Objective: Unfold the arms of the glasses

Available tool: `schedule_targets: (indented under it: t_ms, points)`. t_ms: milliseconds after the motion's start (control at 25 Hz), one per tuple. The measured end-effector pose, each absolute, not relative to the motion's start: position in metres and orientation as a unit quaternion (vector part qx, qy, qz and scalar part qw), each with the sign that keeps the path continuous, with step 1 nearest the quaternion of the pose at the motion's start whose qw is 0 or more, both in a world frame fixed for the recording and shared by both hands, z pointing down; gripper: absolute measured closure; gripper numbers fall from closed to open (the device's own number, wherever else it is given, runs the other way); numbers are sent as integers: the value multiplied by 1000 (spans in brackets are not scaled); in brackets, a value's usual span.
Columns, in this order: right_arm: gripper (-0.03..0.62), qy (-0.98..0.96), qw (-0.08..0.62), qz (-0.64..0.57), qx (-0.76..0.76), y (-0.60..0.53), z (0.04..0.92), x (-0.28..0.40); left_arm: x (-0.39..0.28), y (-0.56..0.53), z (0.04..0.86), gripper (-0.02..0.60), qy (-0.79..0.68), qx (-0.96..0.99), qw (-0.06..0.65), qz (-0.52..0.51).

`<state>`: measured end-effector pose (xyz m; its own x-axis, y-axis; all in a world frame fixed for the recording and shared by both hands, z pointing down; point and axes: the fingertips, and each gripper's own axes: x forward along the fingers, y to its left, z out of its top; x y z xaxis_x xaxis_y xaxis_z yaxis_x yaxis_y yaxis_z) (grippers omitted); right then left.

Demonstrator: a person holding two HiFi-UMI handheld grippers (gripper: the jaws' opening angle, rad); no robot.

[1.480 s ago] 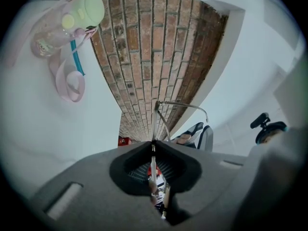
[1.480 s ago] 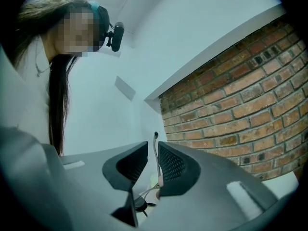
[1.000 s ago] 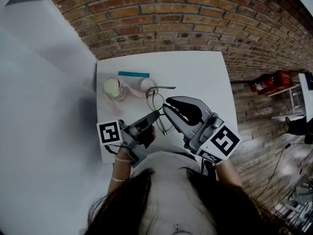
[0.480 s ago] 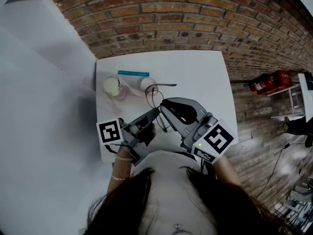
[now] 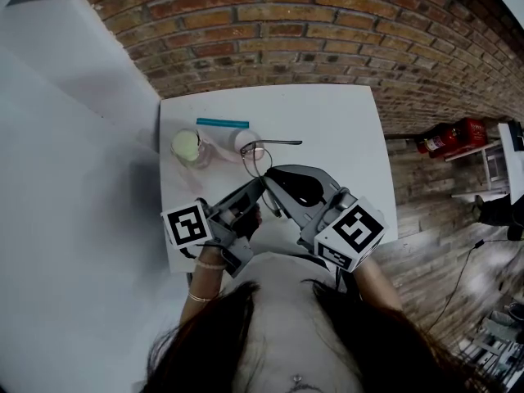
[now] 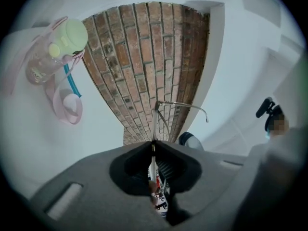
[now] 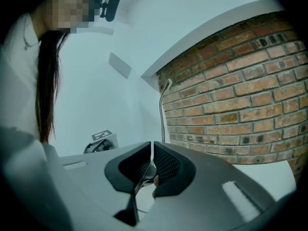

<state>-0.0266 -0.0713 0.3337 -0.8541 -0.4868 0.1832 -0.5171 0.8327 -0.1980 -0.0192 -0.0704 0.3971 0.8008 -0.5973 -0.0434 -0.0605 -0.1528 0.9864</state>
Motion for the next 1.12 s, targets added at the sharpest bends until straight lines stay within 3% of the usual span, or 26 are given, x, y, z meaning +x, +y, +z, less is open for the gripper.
schedule_targets:
  t_ms: [1120]
  points:
    - [523,-944,112,161,266,-76,362,-39,-24,-69,401,560,-291,800,501,-157]
